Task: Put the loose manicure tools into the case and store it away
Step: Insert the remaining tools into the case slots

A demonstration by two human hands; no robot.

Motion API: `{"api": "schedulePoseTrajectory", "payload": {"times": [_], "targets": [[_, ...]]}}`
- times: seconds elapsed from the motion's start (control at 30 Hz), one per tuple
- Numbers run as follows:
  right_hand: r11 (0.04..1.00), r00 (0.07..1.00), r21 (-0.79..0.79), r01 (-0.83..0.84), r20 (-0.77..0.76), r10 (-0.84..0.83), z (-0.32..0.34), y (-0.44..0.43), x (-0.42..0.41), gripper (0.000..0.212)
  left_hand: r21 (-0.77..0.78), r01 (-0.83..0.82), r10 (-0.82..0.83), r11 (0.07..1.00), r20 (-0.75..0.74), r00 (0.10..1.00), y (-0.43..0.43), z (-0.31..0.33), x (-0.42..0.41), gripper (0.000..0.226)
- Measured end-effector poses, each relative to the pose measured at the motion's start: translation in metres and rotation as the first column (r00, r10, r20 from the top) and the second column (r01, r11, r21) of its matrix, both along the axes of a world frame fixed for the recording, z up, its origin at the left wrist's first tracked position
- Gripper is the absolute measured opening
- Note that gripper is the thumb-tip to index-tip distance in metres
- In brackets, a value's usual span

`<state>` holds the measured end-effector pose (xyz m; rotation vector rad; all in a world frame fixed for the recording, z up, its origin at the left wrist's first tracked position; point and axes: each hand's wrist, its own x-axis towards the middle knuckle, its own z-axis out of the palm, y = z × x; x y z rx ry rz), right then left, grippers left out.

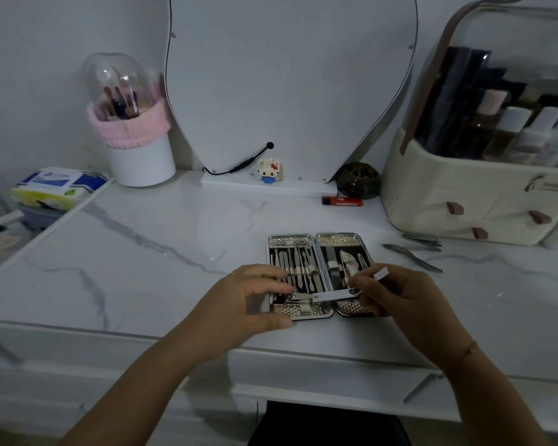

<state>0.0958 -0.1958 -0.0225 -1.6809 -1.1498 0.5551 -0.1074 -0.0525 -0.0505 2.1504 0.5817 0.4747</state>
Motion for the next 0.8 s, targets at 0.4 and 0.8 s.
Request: {"api": "schedulePoseTrajectory", "payload": {"times": [0.4,0.8], "targets": [[0.994,0.986,-0.078,-0.083,0.135,0.093,-0.002,0.007,-0.012,0.014,0.102,-0.015,0.017,0.995,-0.019,1.000,0.000,-0.003,0.002,0.042],[0.984,0.971,-0.140,-0.114,0.195,0.140,-0.001,0.003,-0.001,0.009,0.114,-0.010,0.010,0.993,0.006,1.000,0.000,-0.003,0.002,0.041]]}}
